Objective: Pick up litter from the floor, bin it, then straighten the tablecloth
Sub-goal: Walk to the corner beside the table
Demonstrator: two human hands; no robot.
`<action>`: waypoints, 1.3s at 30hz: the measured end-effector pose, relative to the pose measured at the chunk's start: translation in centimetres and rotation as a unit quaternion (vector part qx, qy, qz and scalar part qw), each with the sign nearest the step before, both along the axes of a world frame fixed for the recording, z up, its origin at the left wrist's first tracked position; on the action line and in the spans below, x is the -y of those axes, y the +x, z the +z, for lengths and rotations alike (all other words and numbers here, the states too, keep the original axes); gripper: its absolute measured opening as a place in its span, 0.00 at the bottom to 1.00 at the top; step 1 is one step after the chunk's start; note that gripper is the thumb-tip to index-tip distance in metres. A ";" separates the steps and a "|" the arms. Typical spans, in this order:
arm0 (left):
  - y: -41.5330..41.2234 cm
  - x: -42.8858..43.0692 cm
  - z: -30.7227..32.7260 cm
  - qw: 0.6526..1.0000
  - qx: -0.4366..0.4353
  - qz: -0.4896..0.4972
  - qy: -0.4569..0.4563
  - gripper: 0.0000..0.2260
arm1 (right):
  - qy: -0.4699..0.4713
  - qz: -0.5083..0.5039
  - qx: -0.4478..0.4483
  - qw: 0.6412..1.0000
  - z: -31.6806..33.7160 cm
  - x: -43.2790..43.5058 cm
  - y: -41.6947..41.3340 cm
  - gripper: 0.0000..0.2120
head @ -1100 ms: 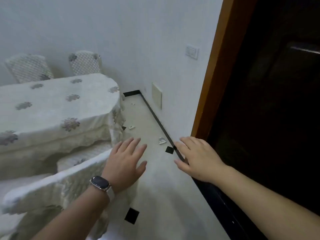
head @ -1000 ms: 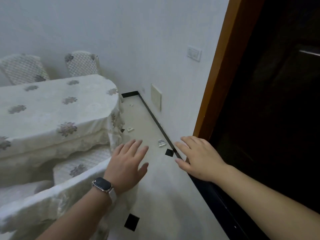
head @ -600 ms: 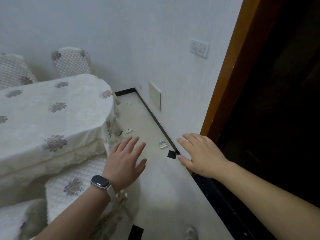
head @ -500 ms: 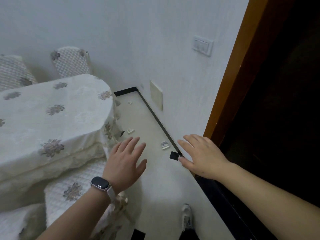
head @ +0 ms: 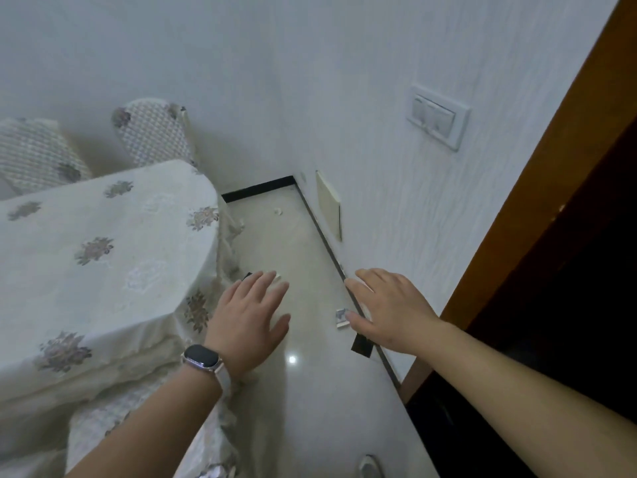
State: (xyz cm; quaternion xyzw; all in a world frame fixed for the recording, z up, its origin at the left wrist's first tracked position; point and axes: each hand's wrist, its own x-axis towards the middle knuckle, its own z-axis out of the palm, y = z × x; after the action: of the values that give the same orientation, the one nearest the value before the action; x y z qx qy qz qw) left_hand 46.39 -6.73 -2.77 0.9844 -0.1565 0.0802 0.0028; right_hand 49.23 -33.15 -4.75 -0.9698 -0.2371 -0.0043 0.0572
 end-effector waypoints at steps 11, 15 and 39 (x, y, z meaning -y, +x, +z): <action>9.5 1.0 -0.6 1.000 -0.006 0.023 -0.007 0.22 | 0.029 0.014 -0.003 0.999 -0.4 1.1 10.1 0.30; 13.6 0.4 -1.6 1.000 -0.009 0.018 -0.010 0.22 | 0.027 0.006 -0.002 1.000 -0.8 0.9 13.5 0.30; 51.6 -11.9 -12.7 0.988 -0.071 -0.098 -0.093 0.22 | -0.010 -0.135 -0.077 0.988 -9.2 -12.1 43.2 0.27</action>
State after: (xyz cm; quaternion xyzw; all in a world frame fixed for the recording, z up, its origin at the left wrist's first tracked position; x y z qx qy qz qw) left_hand 98.03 5.12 -15.49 0.9630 -0.2433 0.0235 0.1136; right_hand 92.47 -21.04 -13.92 -0.9908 -0.0990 0.0653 0.0649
